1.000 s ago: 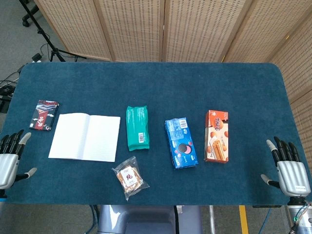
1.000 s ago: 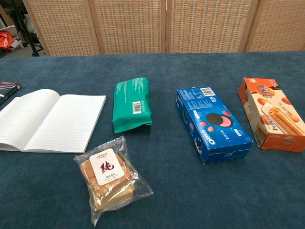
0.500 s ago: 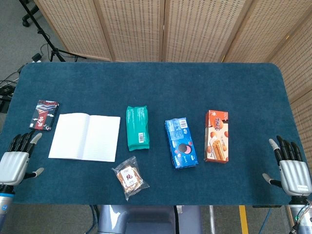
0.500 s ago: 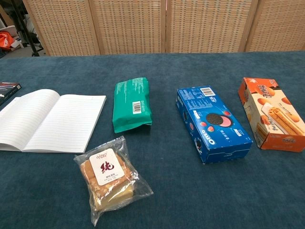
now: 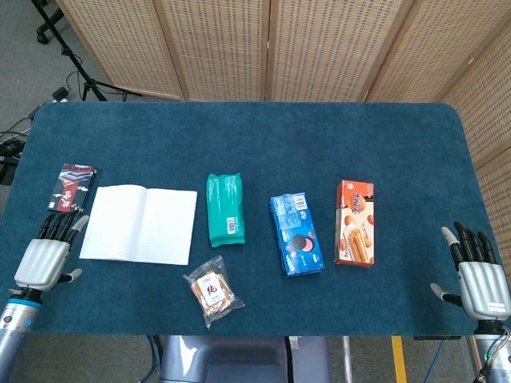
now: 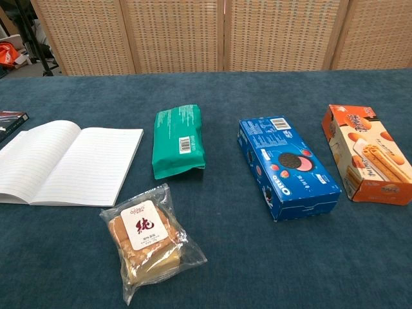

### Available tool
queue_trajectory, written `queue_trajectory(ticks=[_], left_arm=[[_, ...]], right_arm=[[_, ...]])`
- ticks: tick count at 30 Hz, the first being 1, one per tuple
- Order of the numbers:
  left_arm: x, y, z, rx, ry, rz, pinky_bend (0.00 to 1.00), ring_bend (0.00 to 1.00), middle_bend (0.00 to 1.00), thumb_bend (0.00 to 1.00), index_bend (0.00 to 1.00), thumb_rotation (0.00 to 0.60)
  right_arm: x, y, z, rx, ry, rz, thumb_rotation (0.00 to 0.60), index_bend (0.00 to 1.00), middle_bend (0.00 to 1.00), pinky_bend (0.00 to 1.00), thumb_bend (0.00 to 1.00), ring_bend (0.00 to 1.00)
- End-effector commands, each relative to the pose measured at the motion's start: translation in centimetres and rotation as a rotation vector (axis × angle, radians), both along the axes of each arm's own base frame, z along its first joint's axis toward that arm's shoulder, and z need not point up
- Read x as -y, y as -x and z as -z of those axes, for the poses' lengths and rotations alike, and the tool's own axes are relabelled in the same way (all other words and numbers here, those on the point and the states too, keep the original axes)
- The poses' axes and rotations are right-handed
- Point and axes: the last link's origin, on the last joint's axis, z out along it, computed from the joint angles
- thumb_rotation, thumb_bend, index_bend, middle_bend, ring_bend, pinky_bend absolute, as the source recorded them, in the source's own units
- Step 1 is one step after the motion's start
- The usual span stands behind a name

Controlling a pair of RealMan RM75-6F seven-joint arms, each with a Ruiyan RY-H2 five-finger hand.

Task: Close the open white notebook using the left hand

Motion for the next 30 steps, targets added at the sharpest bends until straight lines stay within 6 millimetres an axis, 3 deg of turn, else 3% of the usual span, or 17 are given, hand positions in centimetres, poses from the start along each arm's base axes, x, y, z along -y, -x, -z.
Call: queue_trajectory(ticks=[1,14,30], left_arm=[[-0.6,0.2,0.6,-0.024,0.015,0.005,0.0,0.0,0.0,0.0,0.0,0.6],[-1.8,-0.1,3.3,-0.035,0.05,0.042,0.0,0.0,0.0,0.0,0.0,0.6],[-2.5,-0.2,4.2,-0.055,0.065,0.025,0.0,0.0,0.0,0.0,0.0,0.6]], right_arm=[[0.0,0.0,0.0,0.0,0.001,0.001,0.6,0.05,0.0,0.0,0.09,0.0],[0.0,-0.1,-0.1,0.008,0.008,-0.002,0.6,0.05,0.0,0.0,0.09,0.0],[-0.2,-0.3,-0.1,0.012,0.006,-0.01,0.6,0.05,0.0,0.0,0.09,0.0]])
